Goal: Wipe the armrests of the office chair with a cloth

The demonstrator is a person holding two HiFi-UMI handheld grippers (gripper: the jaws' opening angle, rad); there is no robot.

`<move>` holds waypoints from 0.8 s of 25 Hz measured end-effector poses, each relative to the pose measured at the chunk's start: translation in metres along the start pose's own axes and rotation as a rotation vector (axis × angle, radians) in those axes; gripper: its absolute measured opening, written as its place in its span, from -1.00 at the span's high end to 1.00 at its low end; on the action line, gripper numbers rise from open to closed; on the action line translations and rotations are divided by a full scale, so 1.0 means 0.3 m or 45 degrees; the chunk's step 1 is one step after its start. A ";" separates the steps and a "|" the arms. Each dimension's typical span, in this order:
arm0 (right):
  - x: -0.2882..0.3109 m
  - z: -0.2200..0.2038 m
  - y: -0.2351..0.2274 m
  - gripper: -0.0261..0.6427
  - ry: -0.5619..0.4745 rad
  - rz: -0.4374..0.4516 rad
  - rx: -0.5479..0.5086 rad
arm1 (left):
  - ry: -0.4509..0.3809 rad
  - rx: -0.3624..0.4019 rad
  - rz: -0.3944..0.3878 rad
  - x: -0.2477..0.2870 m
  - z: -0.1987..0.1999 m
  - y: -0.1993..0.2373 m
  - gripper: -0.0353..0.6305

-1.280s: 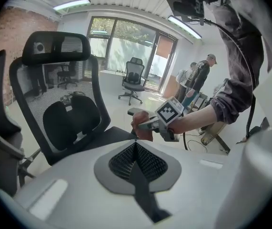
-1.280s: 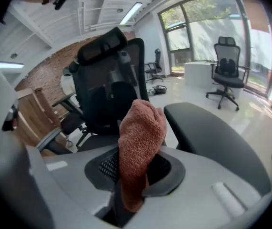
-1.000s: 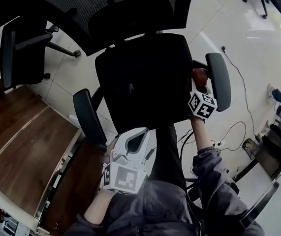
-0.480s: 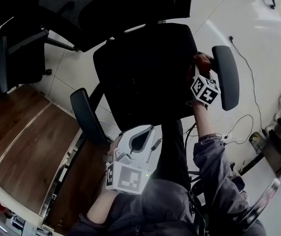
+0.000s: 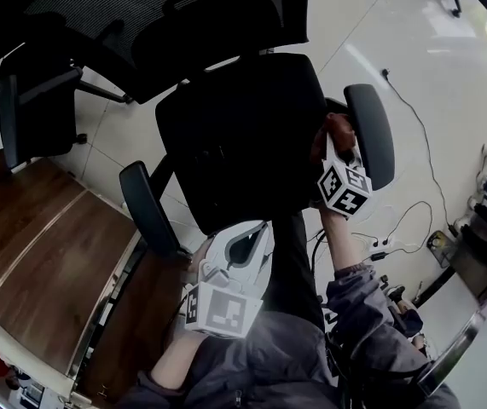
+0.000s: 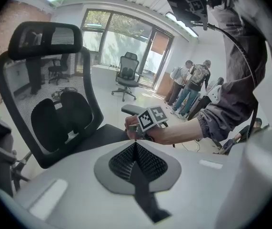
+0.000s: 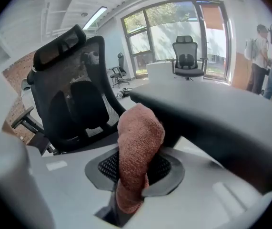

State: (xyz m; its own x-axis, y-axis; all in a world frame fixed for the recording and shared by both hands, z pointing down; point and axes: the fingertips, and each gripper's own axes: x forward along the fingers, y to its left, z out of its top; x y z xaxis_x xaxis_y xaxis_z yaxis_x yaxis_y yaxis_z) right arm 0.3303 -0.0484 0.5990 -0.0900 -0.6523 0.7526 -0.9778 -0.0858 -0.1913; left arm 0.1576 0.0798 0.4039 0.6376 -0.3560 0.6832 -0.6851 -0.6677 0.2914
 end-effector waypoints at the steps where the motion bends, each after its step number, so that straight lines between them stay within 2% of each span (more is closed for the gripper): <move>1: -0.008 -0.001 -0.001 0.65 -0.005 -0.006 0.007 | -0.002 0.003 0.001 -0.006 0.000 -0.003 0.85; 6: 0.054 -0.022 -0.046 0.65 -0.006 -0.062 0.011 | 0.004 0.005 0.020 -0.031 -0.038 0.013 0.85; 12: 0.181 -0.098 -0.147 0.65 0.052 -0.165 0.002 | 0.043 -0.006 0.043 -0.058 -0.129 0.029 0.85; 20: 0.225 -0.127 -0.150 0.65 0.073 -0.135 0.017 | 0.073 -0.009 0.060 -0.069 -0.196 0.022 0.85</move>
State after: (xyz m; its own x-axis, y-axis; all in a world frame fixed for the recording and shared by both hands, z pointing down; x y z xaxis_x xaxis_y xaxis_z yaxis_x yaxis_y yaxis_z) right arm 0.3610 -0.0599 0.6825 0.0027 -0.5948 0.8038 -0.9798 -0.1623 -0.1169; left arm 0.1191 0.1211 0.4312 0.5832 -0.3488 0.7336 -0.7167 -0.6461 0.2626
